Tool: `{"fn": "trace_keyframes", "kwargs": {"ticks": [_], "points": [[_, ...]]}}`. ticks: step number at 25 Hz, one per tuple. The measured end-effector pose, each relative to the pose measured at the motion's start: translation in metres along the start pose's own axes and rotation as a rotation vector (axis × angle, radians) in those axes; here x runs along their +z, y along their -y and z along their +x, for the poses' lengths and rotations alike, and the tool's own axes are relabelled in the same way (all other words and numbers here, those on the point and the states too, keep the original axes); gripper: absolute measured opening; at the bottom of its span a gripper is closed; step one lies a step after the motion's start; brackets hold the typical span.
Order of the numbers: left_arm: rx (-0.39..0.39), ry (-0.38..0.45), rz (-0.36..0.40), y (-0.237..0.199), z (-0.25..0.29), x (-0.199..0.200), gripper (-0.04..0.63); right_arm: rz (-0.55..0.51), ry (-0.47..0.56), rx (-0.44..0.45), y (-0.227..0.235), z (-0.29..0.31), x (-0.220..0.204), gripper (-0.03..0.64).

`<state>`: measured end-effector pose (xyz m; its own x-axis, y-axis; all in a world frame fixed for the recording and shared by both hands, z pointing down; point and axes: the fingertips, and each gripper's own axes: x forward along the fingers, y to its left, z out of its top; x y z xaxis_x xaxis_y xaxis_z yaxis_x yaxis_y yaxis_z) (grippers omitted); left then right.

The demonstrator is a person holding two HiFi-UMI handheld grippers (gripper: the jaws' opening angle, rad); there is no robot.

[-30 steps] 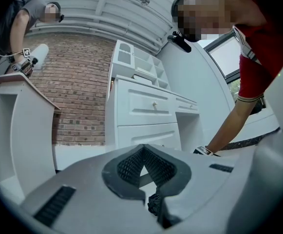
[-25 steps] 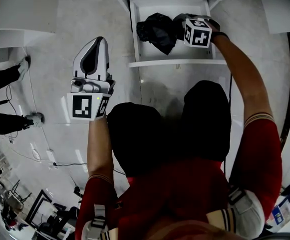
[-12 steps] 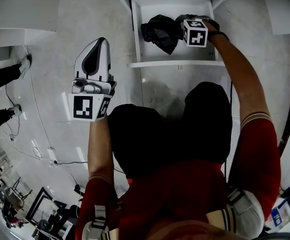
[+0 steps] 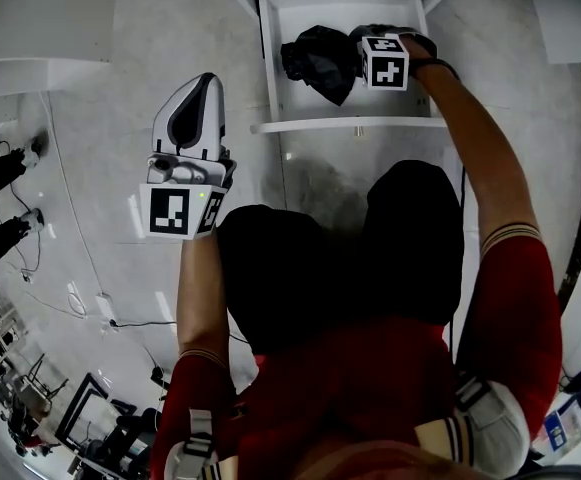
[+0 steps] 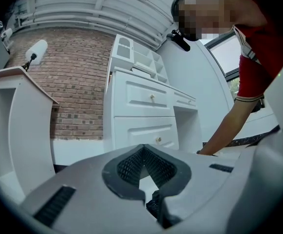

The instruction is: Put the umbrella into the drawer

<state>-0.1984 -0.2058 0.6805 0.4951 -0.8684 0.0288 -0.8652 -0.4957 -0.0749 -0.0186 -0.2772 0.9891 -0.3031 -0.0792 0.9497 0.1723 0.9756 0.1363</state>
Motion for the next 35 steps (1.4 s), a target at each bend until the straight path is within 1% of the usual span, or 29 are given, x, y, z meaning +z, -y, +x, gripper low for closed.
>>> {"fn": "trace_keyframes", "kwargs": {"ticks": [4, 7, 11, 14, 17, 20, 22, 28, 31, 35], "points": [[-0.017, 0.000, 0.005, 0.004, 0.005, 0.000, 0.006, 0.028, 0.002, 0.010, -0.001, -0.008, -0.002, 0.278], [-0.027, -0.003, 0.009, 0.009, 0.008, 0.000, 0.006, 0.040, 0.004, 0.002, 0.000, -0.020, -0.005, 0.279], [-0.043, 0.001, 0.010, 0.013, 0.014, 0.004, 0.006, 0.059, 0.030, -0.031, 0.007, -0.044, -0.005, 0.279], [-0.055, 0.001, 0.007, 0.016, 0.021, 0.004, 0.006, 0.076, 0.086, -0.074, 0.018, -0.067, 0.007, 0.275], [-0.067, -0.003, 0.004, 0.018, 0.029, 0.002, 0.006, 0.112, 0.190, -0.141, 0.031, -0.098, 0.028, 0.246], [-0.077, -0.004, 0.001, 0.021, 0.036, 0.004, 0.006, 0.157, 0.329, -0.217, 0.042, -0.137, 0.057, 0.190], [-0.081, -0.005, -0.002, 0.022, 0.041, 0.005, 0.006, 0.183, 0.427, -0.252, 0.044, -0.163, 0.077, 0.151], [-0.089, 0.007, -0.006, 0.024, 0.049, 0.011, 0.006, 0.281, 0.702, -0.349, 0.045, -0.227, 0.129, 0.064], [-0.093, 0.018, -0.009, 0.028, 0.048, 0.015, 0.006, 0.333, 0.806, -0.402, 0.040, -0.254, 0.145, 0.034], [-0.101, 0.033, -0.016, 0.036, 0.046, 0.022, 0.006, 0.374, 0.908, -0.453, 0.029, -0.279, 0.162, 0.009]]}}
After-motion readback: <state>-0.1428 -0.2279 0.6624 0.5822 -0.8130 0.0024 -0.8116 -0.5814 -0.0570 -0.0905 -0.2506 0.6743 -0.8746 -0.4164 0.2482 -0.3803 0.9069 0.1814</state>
